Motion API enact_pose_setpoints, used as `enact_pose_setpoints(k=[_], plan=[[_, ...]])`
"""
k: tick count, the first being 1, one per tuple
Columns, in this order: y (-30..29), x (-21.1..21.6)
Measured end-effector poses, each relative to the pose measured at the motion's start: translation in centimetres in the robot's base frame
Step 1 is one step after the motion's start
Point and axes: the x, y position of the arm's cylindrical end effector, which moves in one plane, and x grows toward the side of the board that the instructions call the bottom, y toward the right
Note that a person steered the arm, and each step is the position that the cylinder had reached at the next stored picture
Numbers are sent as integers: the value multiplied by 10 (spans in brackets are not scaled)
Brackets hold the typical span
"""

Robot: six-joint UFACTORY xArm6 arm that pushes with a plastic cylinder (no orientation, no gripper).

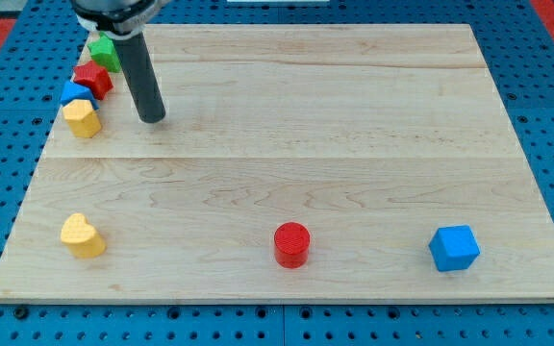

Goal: Adjust the yellow hexagon to the center left

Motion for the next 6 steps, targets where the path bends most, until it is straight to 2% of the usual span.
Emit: enact_pose_setpoints(k=[3, 6], plan=[[-50, 4], [-53, 8]])
